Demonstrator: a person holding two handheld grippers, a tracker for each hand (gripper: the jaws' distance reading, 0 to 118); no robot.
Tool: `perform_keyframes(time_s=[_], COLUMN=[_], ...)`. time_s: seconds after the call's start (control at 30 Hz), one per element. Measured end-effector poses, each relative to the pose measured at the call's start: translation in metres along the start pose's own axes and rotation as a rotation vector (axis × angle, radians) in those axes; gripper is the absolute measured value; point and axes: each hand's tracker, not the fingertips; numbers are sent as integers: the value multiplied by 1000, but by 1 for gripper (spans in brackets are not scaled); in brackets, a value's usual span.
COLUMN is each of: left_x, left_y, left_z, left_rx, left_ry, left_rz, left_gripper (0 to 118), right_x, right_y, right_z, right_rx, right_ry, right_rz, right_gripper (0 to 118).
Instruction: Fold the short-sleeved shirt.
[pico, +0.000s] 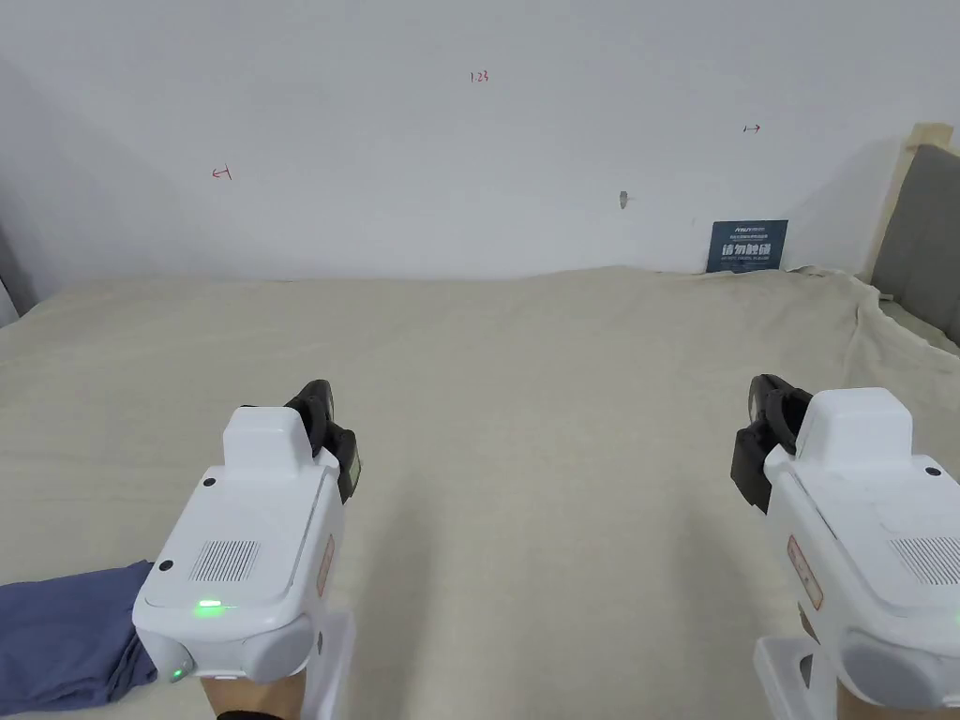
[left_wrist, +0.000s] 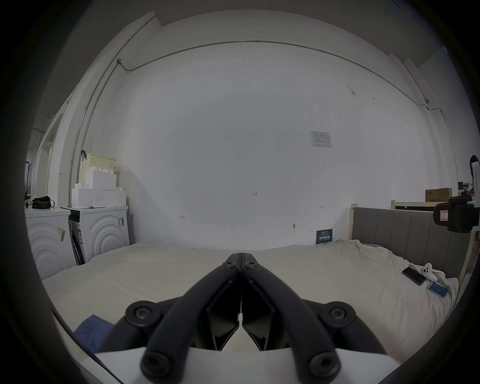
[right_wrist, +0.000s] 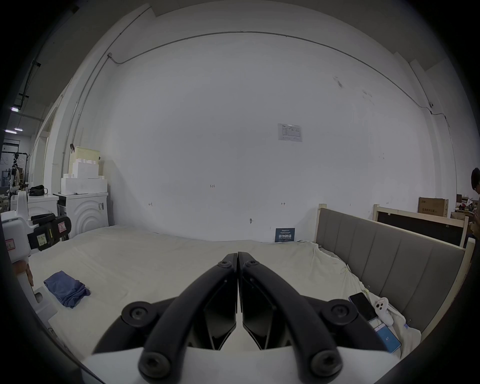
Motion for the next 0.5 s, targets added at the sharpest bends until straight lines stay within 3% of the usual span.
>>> perform_keyframes(time_s=[0.13,0.2,0.23,0.27,0.3,0.33,0.4,0.43,0.5], left_x=[0,-1,-2,-3,-3,-3,-3,-3,-6], left_y=[-1,-1,0,0,0,-1,0,0,-2], left_z=[-1,-1,-1,-1,0,-1,-2,-3,-2], left_rx=[-2,-7,-11,-15,-16,-19,-37,-43,-32], left_ry=[2,1,-2,-10,-9,-5,0,3,-3], left_rz=[3,8,19,28,30,30,30,32,47], left_gripper=[2,10,20,35,55,81,113,118,118], right_x=[-3,-4,-5,-5,-4,-3,-2,-1,0], right_y=[2,4,4,4,4,4,4,3,2], right_z=[1,3,3,3,3,2,2,0,1], right_rx=[-3,-1,-1,-2,-2,-5,-10,-9,-1], right_ry=[3,7,6,7,6,11,15,16,12], right_rz=[-2,-5,-5,-7,-8,-13,-25,-32,-36], right_gripper=[0,2,9,22,43,72,99,106,112])
